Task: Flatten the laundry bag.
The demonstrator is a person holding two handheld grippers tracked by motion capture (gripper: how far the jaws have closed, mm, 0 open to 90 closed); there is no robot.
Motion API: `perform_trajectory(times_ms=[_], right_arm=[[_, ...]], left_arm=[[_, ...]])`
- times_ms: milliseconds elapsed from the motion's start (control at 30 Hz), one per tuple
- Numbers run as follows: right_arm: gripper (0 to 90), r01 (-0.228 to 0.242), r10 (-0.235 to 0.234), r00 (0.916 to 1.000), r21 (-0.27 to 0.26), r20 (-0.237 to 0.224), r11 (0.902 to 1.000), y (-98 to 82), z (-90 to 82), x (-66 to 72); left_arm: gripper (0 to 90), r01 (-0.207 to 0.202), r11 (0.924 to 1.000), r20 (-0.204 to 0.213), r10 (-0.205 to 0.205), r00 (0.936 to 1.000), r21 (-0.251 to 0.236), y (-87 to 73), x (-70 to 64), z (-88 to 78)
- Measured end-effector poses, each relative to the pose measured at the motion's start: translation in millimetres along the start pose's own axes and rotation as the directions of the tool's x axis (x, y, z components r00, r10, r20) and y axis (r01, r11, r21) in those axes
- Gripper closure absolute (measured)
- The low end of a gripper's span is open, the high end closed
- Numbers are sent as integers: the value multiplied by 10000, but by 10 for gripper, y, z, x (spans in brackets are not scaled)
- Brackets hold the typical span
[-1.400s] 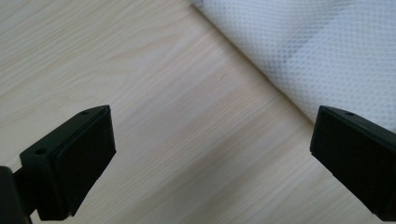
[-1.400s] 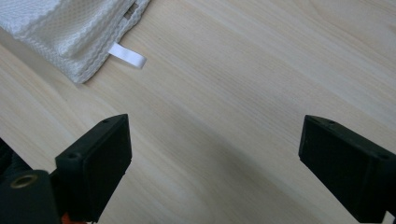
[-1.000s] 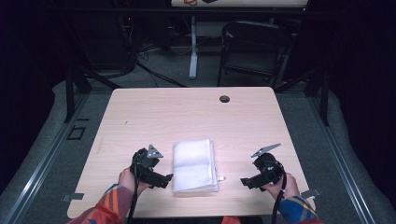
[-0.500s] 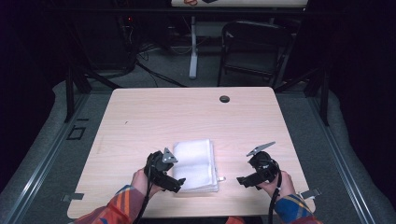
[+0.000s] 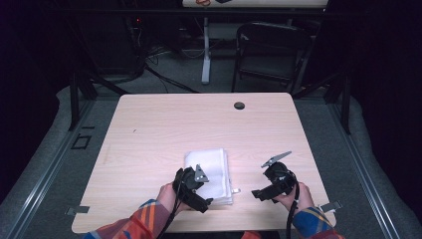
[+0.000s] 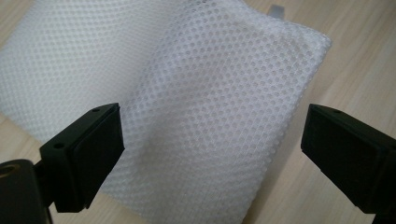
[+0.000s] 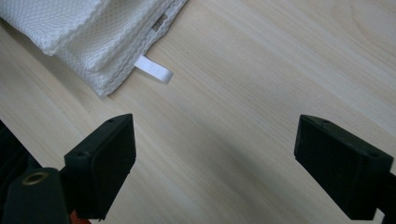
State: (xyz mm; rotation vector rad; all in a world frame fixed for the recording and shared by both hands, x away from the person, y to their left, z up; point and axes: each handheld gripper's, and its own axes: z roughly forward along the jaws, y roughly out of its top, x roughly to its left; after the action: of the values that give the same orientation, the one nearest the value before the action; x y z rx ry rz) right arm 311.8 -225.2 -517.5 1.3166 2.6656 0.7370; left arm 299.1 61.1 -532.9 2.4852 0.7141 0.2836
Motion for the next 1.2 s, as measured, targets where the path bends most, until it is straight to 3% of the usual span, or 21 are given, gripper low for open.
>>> perform_trajectory(times_ms=[67,100,300,400,433,467,567,600,800,1100,1133,1200], right_arm=[[128,9,-9,10000,-40,-8,10000,-7,10,0],[130,157,-160,9998,186,130,9997,-1,1,-7],[138,123,-122,9999,182,-82,9998,5,24,3],[141,-6,7,9999,86,-131,10000,1,38,25],[142,238,-238,9997,266,-14,9994,6,32,17],[147,82,-80,9999,108,-127,9999,3,53,43],[152,334,-331,9994,358,-100,9988,12,42,35],[158,318,-316,9995,340,-66,9989,11,53,47],[168,229,-224,9996,284,-173,9993,14,69,58],[183,342,-338,9993,307,-138,9989,24,83,74],[185,388,-379,9989,314,-273,9988,34,90,88],[190,598,-594,9982,464,-104,9971,55,106,105]], left_arm=[[90,-239,9997,54,239,9997,99,27,-18,33],[101,-239,9997,54,239,9997,99,27,-18,33],[142,-723,9967,263,714,9971,371,83,-87,162],[153,-1098,9918,74,1095,9940,652,85,-124,236],[160,-1213,9894,149,1205,9926,796,85,-119,249],[217,-1298,9871,33,1301,9915,938,71,-125,287],[241,-1405,9855,80,1403,9901,956,57,-115,306],[297,-1418,9863,313,1396,9897,845,48,-101,303],[410,-1262,9898,735,1213,9899,660,41,-55,283],[503,-1111,9921,1253,1032,9867,582,42,28,246],[525,-1113,9922,1301,1033,9861,558,47,35,237],[533,-1070,9928,1377,987,9855,536,53,43,224]])
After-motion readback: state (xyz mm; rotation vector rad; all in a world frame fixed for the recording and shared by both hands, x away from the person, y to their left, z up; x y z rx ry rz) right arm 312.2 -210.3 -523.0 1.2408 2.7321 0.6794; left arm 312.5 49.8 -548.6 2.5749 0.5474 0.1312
